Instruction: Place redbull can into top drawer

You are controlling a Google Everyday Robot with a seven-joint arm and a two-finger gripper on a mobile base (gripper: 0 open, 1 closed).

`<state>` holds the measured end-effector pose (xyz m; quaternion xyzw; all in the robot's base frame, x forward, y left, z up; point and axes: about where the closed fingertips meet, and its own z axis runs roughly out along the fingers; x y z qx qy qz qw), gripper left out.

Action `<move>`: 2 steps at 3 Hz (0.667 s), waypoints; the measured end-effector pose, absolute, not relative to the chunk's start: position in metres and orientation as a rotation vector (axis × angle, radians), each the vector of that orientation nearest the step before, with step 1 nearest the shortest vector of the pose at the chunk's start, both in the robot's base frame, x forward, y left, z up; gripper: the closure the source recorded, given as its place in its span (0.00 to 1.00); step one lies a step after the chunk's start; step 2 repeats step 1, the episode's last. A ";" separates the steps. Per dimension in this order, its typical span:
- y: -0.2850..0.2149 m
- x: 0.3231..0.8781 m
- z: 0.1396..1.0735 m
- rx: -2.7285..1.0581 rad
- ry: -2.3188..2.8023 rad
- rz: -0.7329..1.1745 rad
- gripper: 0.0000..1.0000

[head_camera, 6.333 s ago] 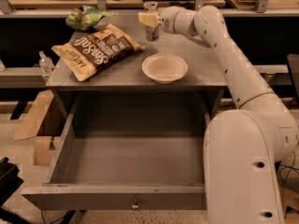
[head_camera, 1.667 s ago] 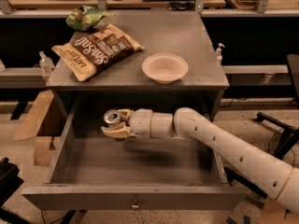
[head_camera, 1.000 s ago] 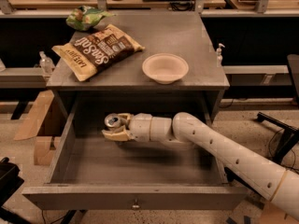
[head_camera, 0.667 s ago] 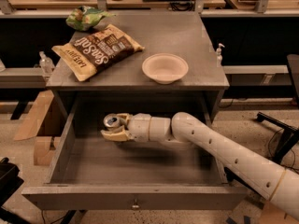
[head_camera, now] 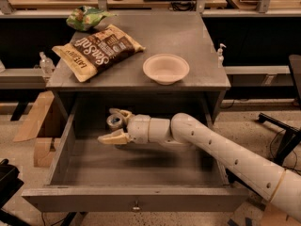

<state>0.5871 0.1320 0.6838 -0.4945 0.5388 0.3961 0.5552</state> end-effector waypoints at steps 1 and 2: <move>0.133 0.587 0.684 -1.169 1.271 0.937 0.00; 0.133 0.587 0.684 -1.169 1.271 0.937 0.00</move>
Offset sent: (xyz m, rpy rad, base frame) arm 0.0000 0.0000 0.0000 0.0000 0.0000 0.0000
